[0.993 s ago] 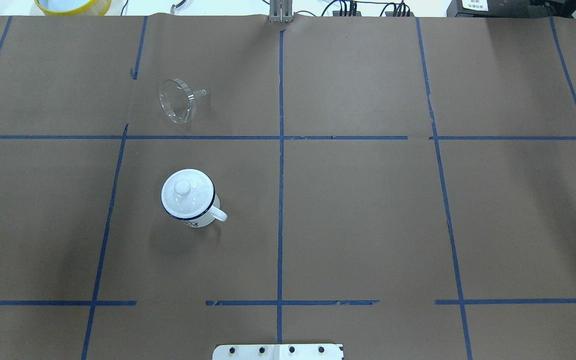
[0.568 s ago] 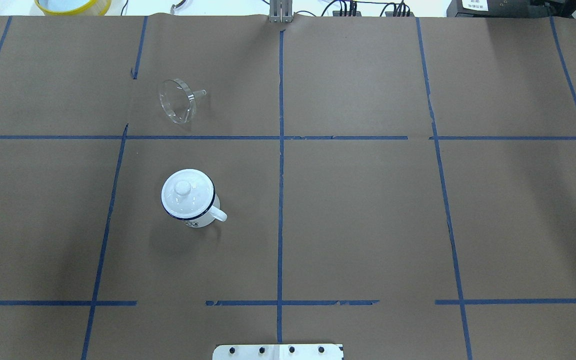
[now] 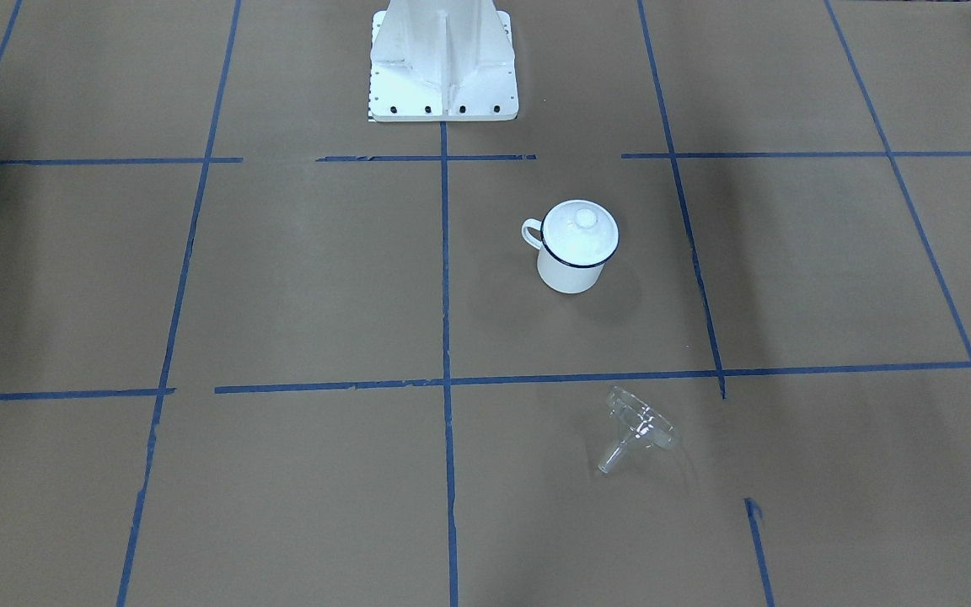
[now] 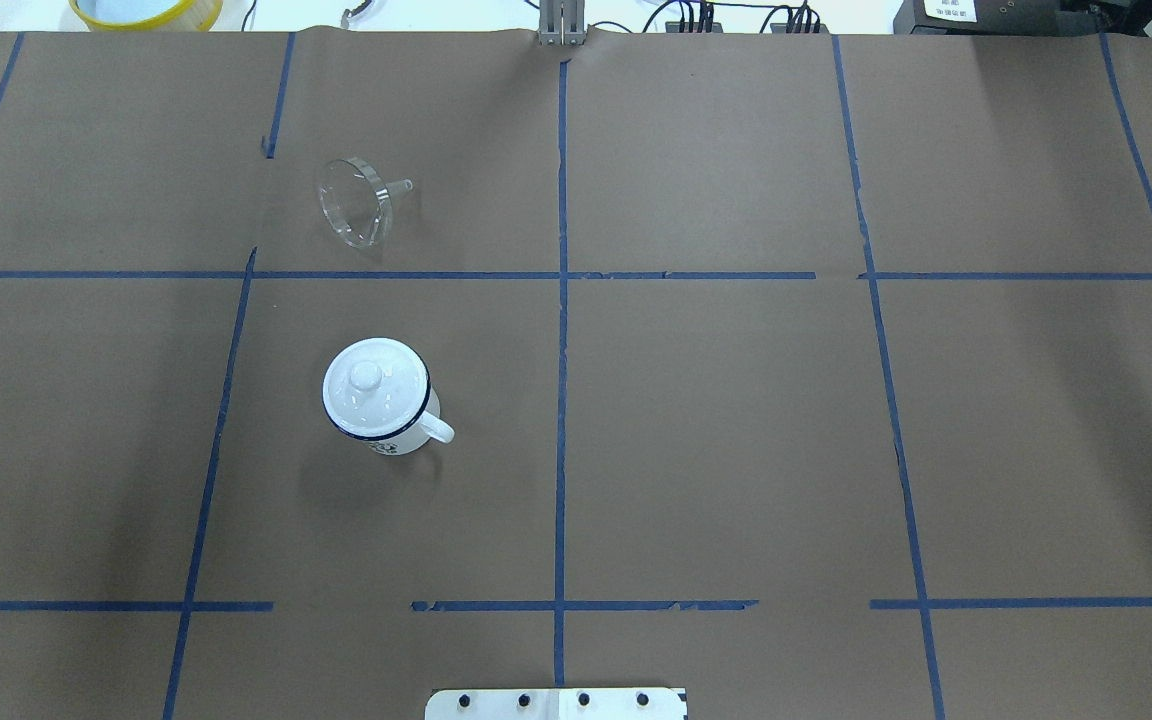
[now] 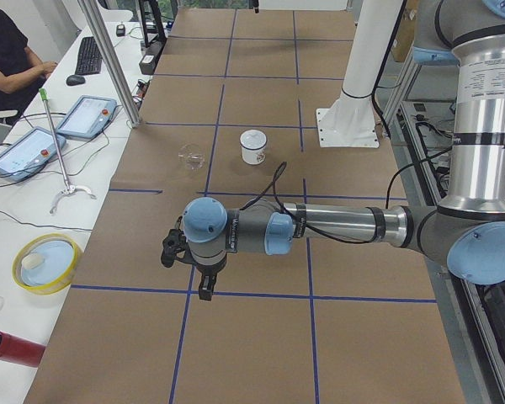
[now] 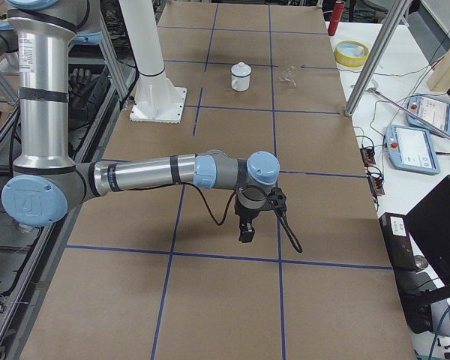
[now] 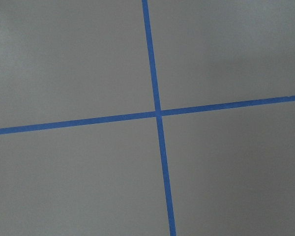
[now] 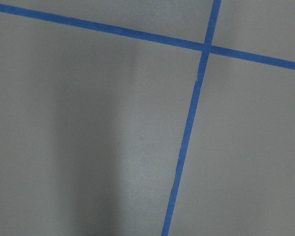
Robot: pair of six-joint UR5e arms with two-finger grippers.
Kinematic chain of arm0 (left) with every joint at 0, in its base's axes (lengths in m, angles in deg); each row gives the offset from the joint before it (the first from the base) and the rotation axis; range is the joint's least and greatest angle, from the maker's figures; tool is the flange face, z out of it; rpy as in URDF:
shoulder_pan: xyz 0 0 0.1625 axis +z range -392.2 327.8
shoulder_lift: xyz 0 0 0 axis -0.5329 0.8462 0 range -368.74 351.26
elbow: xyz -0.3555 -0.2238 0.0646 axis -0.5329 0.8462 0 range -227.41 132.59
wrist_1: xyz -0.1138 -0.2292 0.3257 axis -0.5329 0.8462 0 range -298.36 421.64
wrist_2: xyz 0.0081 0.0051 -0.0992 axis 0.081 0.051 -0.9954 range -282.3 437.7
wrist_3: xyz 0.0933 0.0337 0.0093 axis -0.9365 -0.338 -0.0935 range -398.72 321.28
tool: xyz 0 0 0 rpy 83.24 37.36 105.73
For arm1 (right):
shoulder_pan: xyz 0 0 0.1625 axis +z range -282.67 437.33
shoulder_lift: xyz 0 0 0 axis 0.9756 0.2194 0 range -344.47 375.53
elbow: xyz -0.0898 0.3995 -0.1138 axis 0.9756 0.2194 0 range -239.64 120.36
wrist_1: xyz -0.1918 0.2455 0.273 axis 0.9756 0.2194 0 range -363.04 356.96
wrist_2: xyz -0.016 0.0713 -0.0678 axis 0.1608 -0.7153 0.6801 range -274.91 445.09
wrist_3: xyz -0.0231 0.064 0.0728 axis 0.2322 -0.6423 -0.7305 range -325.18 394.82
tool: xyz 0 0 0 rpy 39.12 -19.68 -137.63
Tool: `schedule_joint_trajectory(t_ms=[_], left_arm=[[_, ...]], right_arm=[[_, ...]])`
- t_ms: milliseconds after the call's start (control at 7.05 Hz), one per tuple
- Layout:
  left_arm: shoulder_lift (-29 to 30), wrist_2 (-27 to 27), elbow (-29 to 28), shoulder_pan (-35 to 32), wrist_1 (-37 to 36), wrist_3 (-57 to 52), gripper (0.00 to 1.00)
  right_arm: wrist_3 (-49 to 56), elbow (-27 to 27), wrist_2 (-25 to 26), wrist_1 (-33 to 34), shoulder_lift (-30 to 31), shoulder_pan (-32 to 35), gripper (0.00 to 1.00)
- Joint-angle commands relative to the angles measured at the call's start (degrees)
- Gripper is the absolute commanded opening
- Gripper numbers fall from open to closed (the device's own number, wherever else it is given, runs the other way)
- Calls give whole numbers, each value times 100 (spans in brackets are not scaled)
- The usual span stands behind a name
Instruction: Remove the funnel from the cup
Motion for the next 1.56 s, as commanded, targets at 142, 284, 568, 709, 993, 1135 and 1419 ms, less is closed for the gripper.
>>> schedule_joint_trajectory(t_ms=[142, 284, 568, 709, 993, 1135, 1419], left_arm=[[102, -19, -226, 14, 9, -11, 100], [94, 24, -209, 15, 9, -11, 100], [76, 25, -304, 32, -9, -11, 100], [76, 16, -375, 32, -26, -11, 100], [85, -10, -350, 50, -70, -3, 100], [146, -2, -315, 58, -427, -3, 100], [287, -10, -314, 50, -554, -3, 100]], right_arm=[[-8, 0, 0, 0, 0, 0, 100], [1, 0, 0, 0, 0, 0, 100], [-8, 0, 0, 0, 0, 0, 100], [-8, 0, 0, 0, 0, 0, 100], [1, 0, 0, 0, 0, 0, 100], [-8, 0, 0, 0, 0, 0, 100], [-8, 0, 0, 0, 0, 0, 100]])
